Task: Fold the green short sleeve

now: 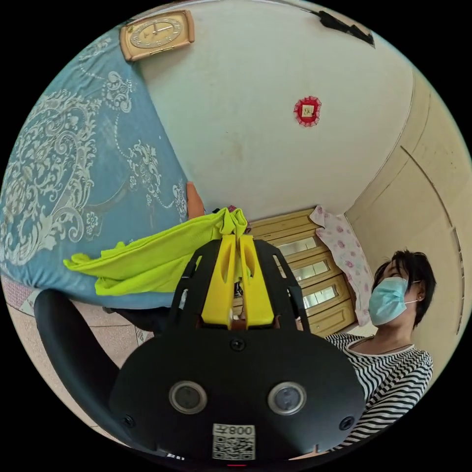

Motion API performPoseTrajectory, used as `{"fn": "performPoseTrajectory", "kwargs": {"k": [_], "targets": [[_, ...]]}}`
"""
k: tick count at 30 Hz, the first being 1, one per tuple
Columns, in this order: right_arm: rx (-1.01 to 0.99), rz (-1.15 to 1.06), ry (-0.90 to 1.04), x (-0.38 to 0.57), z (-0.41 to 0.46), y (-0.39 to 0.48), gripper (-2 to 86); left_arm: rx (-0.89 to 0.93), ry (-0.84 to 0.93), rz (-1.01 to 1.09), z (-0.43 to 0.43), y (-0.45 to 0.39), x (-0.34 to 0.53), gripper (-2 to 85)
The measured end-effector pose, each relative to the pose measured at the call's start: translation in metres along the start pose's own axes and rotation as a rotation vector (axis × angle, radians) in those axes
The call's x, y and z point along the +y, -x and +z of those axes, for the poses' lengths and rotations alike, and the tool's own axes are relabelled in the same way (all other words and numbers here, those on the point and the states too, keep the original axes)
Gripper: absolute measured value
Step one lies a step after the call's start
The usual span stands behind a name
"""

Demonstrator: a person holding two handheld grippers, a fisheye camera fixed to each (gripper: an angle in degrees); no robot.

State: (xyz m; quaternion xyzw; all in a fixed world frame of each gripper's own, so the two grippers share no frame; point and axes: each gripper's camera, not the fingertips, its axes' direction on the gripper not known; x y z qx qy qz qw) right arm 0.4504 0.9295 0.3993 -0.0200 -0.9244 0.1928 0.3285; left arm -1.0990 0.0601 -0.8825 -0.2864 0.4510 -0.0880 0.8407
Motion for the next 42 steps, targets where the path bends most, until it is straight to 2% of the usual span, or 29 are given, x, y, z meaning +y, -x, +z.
{"fn": "performPoseTrajectory", "kwargs": {"k": [4,9,14,21,24,30,34,38,42], "targets": [[0.037,-0.043,-0.075,0.001,-0.069,0.015,1.9,-0.008,0.056,0.064,0.085,-0.016,-0.02,1.1],[0.063,-0.105,-0.178,-0.014,-0.164,0.041,1.9,0.018,0.142,0.159,0.232,-0.043,-0.056,1.1],[0.223,-0.229,-0.257,-0.033,-0.286,0.1,1.9,0.091,0.189,0.284,0.373,-0.086,-0.075,1.2],[0.405,-0.278,-0.395,0.02,-0.436,0.157,2.0,0.18,0.359,0.43,0.569,-0.123,-0.014,1.2],[0.455,-0.186,-0.428,0.074,-0.487,0.14,2.0,0.144,0.491,0.396,0.638,-0.093,0.043,1.2],[0.449,0.247,-0.419,0.191,-0.556,0.028,2.0,-0.04,0.758,0.182,0.739,-0.003,0.151,1.1],[0.348,0.229,-0.459,0.236,-0.584,0.018,2.0,-0.045,0.769,0.221,0.77,-0.001,0.171,1.1],[0.421,0.213,-0.393,0.25,-0.604,0.026,2.1,-0.075,0.791,0.24,0.808,0.009,0.195,1.1],[0.442,0.27,-0.367,0.264,-0.622,0.011,2.1,-0.126,0.826,0.158,0.847,0.047,0.223,1.2]]}}
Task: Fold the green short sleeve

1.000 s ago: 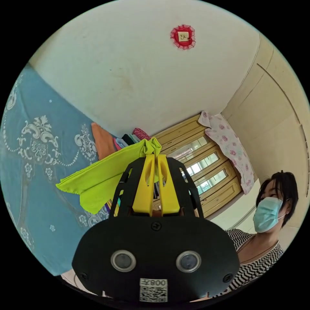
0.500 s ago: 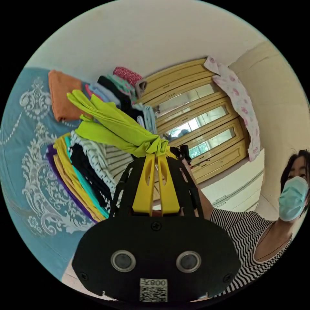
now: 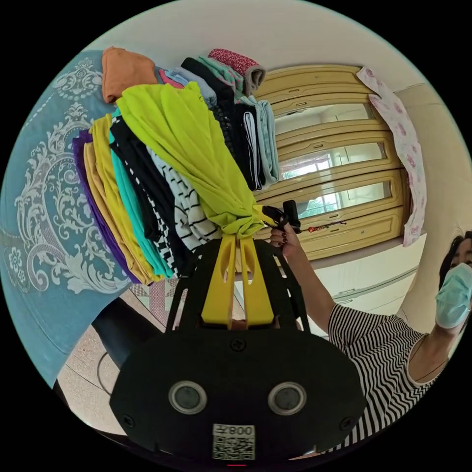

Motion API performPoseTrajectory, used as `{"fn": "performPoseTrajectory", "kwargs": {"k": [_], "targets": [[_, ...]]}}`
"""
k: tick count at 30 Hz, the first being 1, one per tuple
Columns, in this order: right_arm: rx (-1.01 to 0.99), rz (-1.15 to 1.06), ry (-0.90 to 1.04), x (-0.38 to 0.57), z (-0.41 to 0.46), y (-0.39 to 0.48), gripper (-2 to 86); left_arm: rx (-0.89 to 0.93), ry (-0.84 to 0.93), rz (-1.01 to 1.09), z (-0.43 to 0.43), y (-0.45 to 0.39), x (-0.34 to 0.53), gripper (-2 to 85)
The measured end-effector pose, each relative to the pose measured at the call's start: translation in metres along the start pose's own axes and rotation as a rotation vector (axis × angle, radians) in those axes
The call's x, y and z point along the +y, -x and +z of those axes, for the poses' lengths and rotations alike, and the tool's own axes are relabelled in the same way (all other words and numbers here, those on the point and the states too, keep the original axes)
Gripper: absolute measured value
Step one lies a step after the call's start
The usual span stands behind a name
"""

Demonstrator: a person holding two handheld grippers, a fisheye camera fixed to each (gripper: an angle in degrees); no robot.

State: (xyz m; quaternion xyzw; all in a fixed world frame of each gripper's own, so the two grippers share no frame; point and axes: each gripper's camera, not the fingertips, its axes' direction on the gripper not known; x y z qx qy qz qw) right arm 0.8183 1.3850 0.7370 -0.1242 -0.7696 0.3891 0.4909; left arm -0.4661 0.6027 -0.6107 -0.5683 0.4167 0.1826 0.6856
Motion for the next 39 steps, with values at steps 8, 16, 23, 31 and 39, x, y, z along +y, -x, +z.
{"fn": "performPoseTrajectory", "kwargs": {"k": [8,16,23,31,39], "targets": [[-0.111,0.122,-0.035,0.023,-0.022,-0.056,2.2,0.054,-0.006,-0.124,0.064,0.047,-0.019,1.3],[-0.163,0.11,-0.163,0.056,-0.044,-0.054,1.4,0.111,-0.016,-0.144,0.093,0.071,-0.036,1.8],[-0.053,-0.016,-0.399,0.095,-0.06,0.004,0.2,0.136,-0.089,-0.135,0.086,0.075,-0.035,0.6],[0.447,-0.197,-0.238,0.062,0.022,0.087,0.0,-0.08,-0.039,0.164,0.129,0.044,-0.115,0.2],[0.551,-0.163,-0.248,0.071,0.064,0.101,0.0,-0.222,0.023,0.216,0.168,0.054,-0.131,0.1]]}}
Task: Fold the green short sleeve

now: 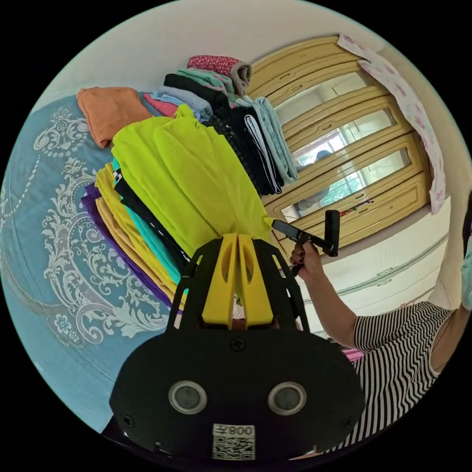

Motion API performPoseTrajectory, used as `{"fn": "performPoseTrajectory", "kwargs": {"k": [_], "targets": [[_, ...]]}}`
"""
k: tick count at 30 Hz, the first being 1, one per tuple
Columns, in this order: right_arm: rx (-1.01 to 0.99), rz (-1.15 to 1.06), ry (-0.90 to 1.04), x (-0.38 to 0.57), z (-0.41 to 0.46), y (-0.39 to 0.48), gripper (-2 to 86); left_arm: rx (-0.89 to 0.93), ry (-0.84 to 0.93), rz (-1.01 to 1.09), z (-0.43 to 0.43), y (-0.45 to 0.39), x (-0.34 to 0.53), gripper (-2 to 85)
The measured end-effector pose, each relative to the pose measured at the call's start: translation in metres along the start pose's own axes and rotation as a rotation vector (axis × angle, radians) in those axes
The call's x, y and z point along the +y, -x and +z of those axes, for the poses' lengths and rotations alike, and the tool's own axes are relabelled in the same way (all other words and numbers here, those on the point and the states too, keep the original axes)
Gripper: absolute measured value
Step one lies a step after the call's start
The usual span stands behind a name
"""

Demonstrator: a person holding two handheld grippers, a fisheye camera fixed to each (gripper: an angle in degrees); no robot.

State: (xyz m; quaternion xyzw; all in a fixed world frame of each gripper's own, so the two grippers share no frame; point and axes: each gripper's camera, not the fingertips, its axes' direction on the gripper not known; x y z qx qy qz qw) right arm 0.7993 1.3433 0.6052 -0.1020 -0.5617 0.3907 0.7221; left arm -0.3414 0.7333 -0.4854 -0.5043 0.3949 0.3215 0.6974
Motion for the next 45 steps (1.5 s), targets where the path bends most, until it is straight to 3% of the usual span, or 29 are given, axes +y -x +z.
{"fn": "performPoseTrajectory", "kwargs": {"k": [5,8,12,16,19,21,26,32,38,45], "targets": [[0.106,-0.11,-0.135,-0.013,-0.015,0.049,0.1,-0.127,0.015,0.139,0.014,-0.015,-0.012,0.1],[0.177,-0.129,-0.09,-0.031,0.01,0.064,0.1,-0.227,0.068,0.179,0.032,-0.013,-0.016,0.1],[0.199,-0.093,0.052,-0.044,0.05,0.071,0.1,-0.184,0.019,0.152,0.026,-0.008,-0.018,0.1],[0.185,-0.119,-0.056,-0.036,0.036,0.098,0.2,-0.238,-0.025,0.193,0.019,-0.006,-0.02,0.2],[0.211,-0.124,-0.022,-0.037,0.044,0.11,0.2,-0.24,0.065,0.162,0.033,0.012,-0.026,0.3],[0.187,-0.125,-0.019,-0.039,0.043,0.117,0.2,-0.17,-0.024,0.148,0.02,0.017,-0.027,0.4],[0.14,-0.228,-0.252,-0.052,0.018,0.164,0.7,-0.181,-0.134,0.171,-0.01,0.035,-0.026,1.3],[-0.058,-0.323,-0.248,-0.126,0.058,0.221,2.3,-0.189,-0.177,0.112,-0.037,0.088,-0.03,4.5],[-0.231,-0.322,-0.289,-0.146,0.101,0.265,2.7,-0.349,-0.161,0.166,-0.056,0.136,-0.082,6.9],[-0.272,-0.252,-0.243,-0.137,0.146,0.267,2.7,-0.554,0.028,0.367,-0.012,0.163,-0.179,8.6]]}}
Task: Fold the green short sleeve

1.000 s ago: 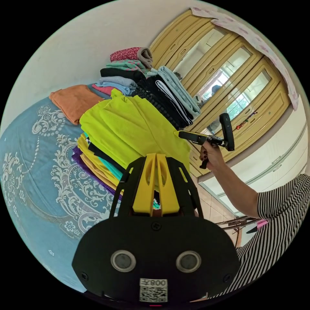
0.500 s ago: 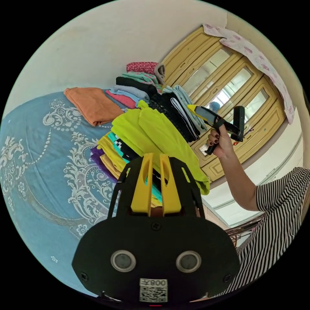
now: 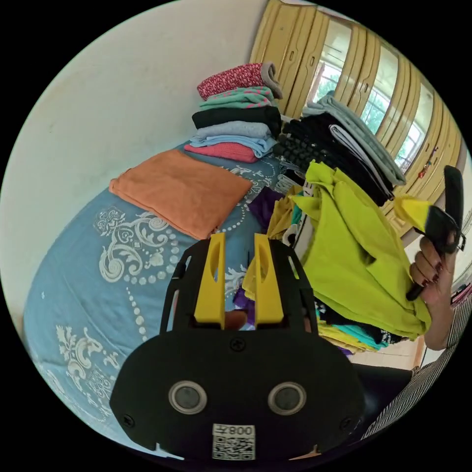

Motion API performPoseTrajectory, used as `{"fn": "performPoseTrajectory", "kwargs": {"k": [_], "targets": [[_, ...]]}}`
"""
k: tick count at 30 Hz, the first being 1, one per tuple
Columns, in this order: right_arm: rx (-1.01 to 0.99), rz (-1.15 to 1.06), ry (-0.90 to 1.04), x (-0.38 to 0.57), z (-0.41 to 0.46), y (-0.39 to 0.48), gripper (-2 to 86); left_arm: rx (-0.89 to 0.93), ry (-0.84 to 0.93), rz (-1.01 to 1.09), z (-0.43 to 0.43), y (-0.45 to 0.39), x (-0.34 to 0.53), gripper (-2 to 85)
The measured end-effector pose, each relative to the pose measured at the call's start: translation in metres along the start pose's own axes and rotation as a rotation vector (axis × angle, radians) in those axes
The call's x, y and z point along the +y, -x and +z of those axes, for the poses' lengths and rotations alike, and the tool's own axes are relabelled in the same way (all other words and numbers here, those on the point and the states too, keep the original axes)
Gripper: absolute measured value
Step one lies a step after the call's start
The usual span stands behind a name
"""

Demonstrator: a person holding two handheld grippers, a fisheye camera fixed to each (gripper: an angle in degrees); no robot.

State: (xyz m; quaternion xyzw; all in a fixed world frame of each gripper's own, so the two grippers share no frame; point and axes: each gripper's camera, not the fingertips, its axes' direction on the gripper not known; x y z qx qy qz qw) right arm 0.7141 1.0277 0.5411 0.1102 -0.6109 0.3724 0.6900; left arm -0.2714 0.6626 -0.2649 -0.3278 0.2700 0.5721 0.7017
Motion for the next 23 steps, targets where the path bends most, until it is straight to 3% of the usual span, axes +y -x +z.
{"fn": "performPoseTrajectory", "kwargs": {"k": [13,16,23], "targets": [[-0.201,0.053,0.013,-0.005,0.066,-0.016,2.0,-0.356,0.268,0.312,0.091,0.019,-0.06,7.2],[-0.255,0.073,0.009,-0.009,0.08,-0.021,1.6,-0.313,0.22,0.27,0.067,0.042,-0.052,4.4],[-0.316,0.093,-0.01,-0.026,0.111,-0.019,0.3,0.015,0.005,-0.138,-0.047,0.153,-0.026,2.4]]}}
